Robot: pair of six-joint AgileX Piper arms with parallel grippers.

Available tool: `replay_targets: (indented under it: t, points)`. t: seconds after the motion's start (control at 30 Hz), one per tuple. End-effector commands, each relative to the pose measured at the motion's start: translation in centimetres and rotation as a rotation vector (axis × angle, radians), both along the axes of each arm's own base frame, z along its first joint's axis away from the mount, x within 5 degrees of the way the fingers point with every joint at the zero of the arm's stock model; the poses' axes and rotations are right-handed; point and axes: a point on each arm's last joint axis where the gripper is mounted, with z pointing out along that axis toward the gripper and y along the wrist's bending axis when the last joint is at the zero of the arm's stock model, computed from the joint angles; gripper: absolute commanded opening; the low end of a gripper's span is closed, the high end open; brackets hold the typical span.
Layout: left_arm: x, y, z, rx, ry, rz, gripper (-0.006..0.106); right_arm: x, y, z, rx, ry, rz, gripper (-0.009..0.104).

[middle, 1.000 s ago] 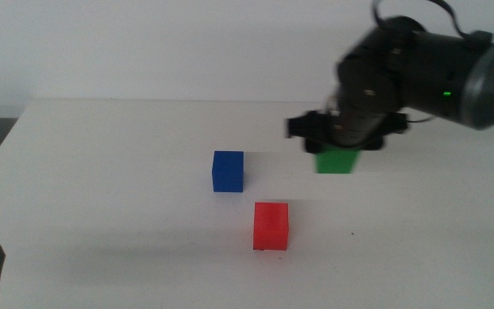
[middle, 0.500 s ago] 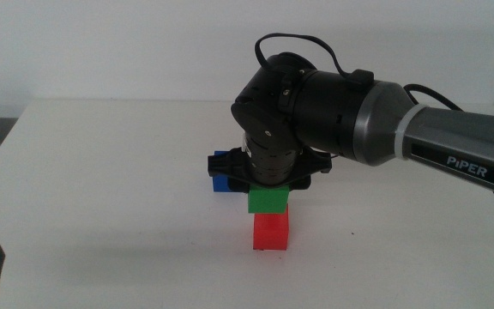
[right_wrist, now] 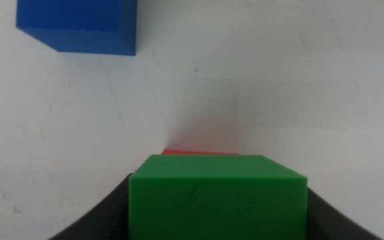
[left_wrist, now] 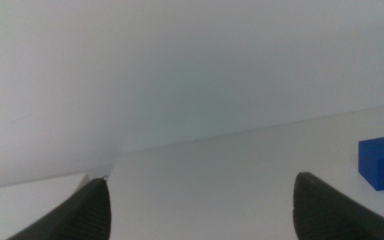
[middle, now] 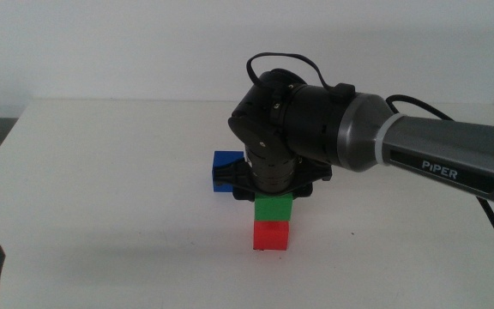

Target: Stack red cubes first, then green, then blue cubes in a specific spot.

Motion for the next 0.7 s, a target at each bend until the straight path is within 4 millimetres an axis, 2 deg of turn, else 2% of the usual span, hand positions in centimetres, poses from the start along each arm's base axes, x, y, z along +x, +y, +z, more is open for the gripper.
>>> replay_targets:
  t: [0.0, 0.47, 0.53, 0.57, 0.67]
  points:
    - [0.0, 0.0, 0.1, -0.003, -0.015, 0.001, 0.094, 0.5, -0.4, 0.4, -0.005, -0.02, -0.01, 0.004]
    - [0.0, 0.0, 0.1, -0.003, -0.015, 0.001, 0.094, 0.8, -0.1, -1.2, -0.012, 0.008, -0.012, 0.004]
    - [0.0, 0.0, 0.1, -0.003, -0.015, 0.001, 0.094, 0.8, -0.1, -1.2, -0.012, 0.008, -0.012, 0.023]
    - [0.0, 0.0, 0.1, -0.003, -0.015, 0.001, 0.094, 0.8, -0.1, -1.2, -0.012, 0.008, -0.012, 0.057]
    - [0.0, 0.0, 0.1, -0.003, -0.015, 0.001, 0.094, 0.8, -0.1, -1.2, -0.019, 0.0, -0.007, 0.079]
